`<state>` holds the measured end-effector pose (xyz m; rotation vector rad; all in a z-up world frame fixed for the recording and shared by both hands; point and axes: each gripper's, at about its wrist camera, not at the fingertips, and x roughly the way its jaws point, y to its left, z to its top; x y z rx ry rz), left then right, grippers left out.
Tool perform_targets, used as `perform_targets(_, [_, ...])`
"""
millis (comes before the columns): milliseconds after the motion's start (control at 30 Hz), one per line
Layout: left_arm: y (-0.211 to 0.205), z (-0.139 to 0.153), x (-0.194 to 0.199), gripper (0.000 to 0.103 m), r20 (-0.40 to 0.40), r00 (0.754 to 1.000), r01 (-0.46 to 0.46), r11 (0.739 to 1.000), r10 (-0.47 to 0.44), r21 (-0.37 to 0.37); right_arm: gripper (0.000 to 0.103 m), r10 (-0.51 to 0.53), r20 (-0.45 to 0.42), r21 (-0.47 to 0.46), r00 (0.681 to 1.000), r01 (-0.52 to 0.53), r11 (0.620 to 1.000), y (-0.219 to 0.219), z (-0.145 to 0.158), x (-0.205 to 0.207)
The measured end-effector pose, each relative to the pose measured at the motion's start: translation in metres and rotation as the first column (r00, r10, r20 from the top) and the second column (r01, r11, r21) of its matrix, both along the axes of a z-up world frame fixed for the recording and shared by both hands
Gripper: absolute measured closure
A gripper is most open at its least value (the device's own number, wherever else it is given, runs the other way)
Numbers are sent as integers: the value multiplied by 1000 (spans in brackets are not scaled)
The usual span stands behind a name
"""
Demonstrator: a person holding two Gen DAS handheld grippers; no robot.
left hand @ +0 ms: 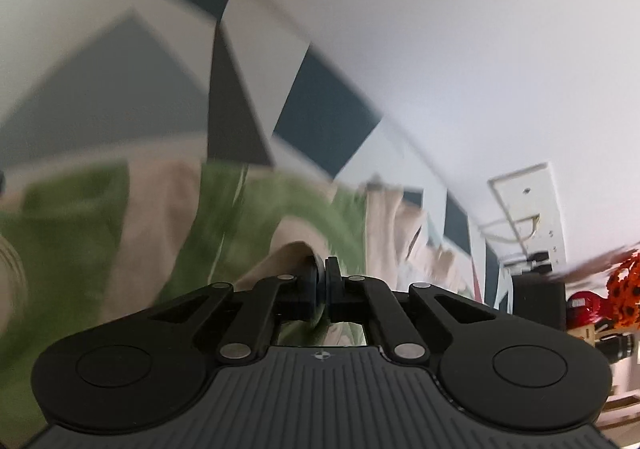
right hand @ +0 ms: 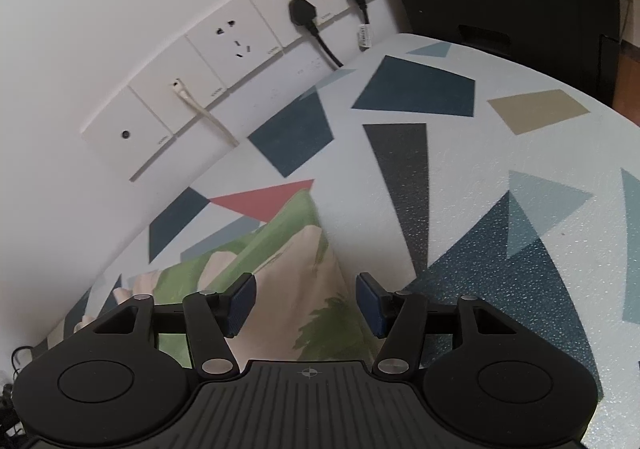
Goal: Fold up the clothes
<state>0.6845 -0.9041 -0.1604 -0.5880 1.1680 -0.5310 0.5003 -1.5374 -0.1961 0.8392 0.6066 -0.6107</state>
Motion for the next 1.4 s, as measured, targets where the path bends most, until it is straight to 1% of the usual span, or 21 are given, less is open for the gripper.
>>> perform_targets(100, [7,21,-5,100,145,987,-68,998,66,13,50,-17,-9,-7,1000,17,1000,-5,-5,8])
perform_targets(167, [12,20,-2,100,152,983,-113,993,106,39,51,-28,-15,-12,1000,27,1000,-8,-8,13])
perform_targets(233, [14,12,5,100,136,983,-137,984,122,113,51,-38,-21,-17,999,38,999,-12,-12,19])
perform_targets(267, [14,7,7,95,134,983,-144,978,124,153,51,-38,-28,-33,999,37,999,-12,-12,23])
perform_targets(300, [14,8,2,88,131,986,-126,978,105,164,52,-38,-40,-52,998,36,998,-12,-12,27])
perform_targets(333, [15,8,-2,71,129,988,-107,979,85,176,53,-41,-52,-62,998,38,997,-13,-11,30])
perform_targets(367, [16,9,-7,58,126,990,-88,978,65,187,54,-49,-58,-61,997,46,997,-14,-10,31])
perform_targets(433, [17,11,-16,50,119,993,-50,977,26,209,53,-64,-26,-38,998,63,997,-14,-5,25])
perform_targets(567, [20,13,-35,47,103,993,25,967,-53,253,50,-92,32,-59,995,94,994,-2,15,-6])
perform_targets(700, [20,13,-58,47,92,988,95,949,-128,302,50,-183,65,-30,981,186,982,21,26,-61])
perform_targets(733, [18,11,-64,48,101,985,100,944,-138,315,50,-198,71,-13,978,200,980,28,26,-73])
perform_targets(767, [17,9,-69,56,111,983,106,939,-149,328,50,-210,78,6,975,211,978,36,26,-85])
perform_targets(800, [15,6,-74,69,120,980,111,934,-160,341,50,-216,82,36,973,214,976,45,25,-95])
perform_targets(833, [15,5,-77,86,119,980,107,928,-159,356,49,-221,94,77,971,215,974,52,23,-103])
perform_targets(900, [15,7,-84,92,125,981,92,923,-148,374,49,-240,135,190,961,213,958,64,16,-114])
perform_targets(967, [14,10,-86,100,130,981,82,917,-143,389,50,-235,153,270,960,188,944,71,5,-112])
perform_targets(1000, [14,12,-85,100,131,981,79,911,-142,404,50,-231,160,307,960,174,936,74,-1,-110])
perform_targets(1067, [15,16,-84,101,131,981,74,906,-141,417,49,-263,144,346,954,200,917,74,-13,-106])
perform_targets(1167, [21,21,-83,103,135,982,63,896,-135,439,55,-301,130,326,945,246,913,64,-16,-104])
perform_targets(1267, [28,18,-83,103,127,983,61,887,-134,457,97,-337,117,300,934,290,909,53,-18,-102])
perform_targets(1400, [32,9,-85,103,101,987,63,883,-124,464,97,-345,82,254,935,316,914,46,-21,-101])
